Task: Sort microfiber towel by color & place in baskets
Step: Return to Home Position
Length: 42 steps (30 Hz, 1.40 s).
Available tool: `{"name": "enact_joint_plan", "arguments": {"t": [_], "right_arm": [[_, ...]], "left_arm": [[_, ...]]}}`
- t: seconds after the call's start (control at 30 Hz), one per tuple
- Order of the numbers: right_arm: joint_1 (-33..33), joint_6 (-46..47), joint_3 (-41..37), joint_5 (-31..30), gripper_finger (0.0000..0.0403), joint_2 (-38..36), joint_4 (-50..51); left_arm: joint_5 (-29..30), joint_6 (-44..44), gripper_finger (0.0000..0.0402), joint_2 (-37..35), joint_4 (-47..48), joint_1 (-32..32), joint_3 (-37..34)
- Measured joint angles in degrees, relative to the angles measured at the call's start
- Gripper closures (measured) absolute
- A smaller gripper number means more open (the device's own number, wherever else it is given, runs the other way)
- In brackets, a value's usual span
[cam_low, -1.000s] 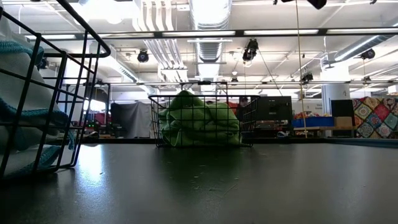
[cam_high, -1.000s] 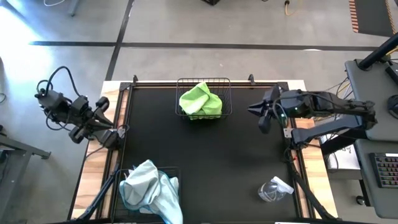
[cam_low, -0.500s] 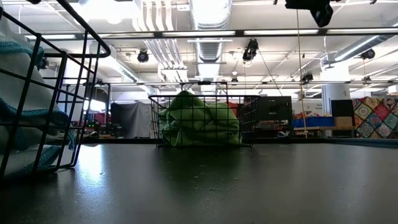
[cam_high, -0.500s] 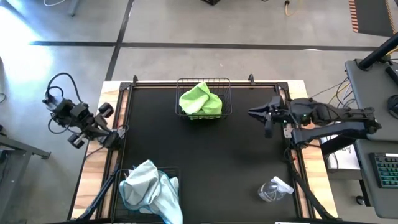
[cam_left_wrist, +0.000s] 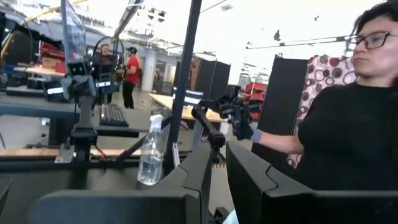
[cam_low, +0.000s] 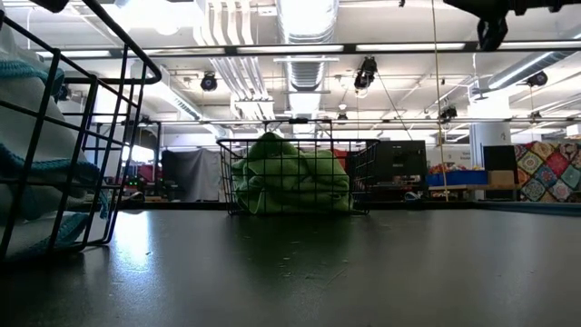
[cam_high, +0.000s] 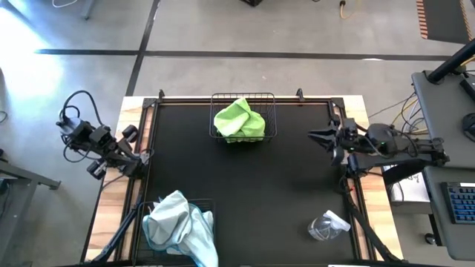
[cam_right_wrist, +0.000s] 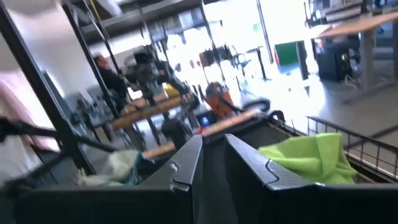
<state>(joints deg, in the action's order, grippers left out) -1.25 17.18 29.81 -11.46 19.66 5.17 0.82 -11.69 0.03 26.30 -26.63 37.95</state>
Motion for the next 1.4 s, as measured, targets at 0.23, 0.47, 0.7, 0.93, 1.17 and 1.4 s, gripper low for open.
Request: {"name": "enact_joint_plan", "arguments": {"t": [0.23,0.47,0.7,0.93,1.17,1.4], "right_arm": [[0.0,2.9,-7.4,0.0,0.0344,-5.9,-4.4],[0.0,2.8,-14.9,0.0,0.0344,-11.6,-12.5],[0.0,3.2,-21.4,0.0,0.0344,-16.7,-18.3],[0.0,4.2,-25.4,0.0,0.0344,-19.6,-20.8],[0.0,7.6,-28.0,-0.1,0.0344,-19.5,-20.9],[0.0,8.3,-28.0,-0.1,0.0344,-19.5,-21.0]], "left_arm": [[0.1,1.0,0.0367,0.0,-6.5,0.0,-6.3],[0.0,0.3,0.0367,0.0,-17.0,0.0,-14.3],[0.0,-3.2,0.0367,0.0,-21.7,0.0,-19.4],[0.0,-3.9,0.0367,0.0,-23.0,0.0,-22.9],[0.0,-3.9,0.0367,0.0,-23.9,0.0,-25.1],[0.0,-3.6,0.0367,0.0,-27.9,0.0,-28.3]]}}
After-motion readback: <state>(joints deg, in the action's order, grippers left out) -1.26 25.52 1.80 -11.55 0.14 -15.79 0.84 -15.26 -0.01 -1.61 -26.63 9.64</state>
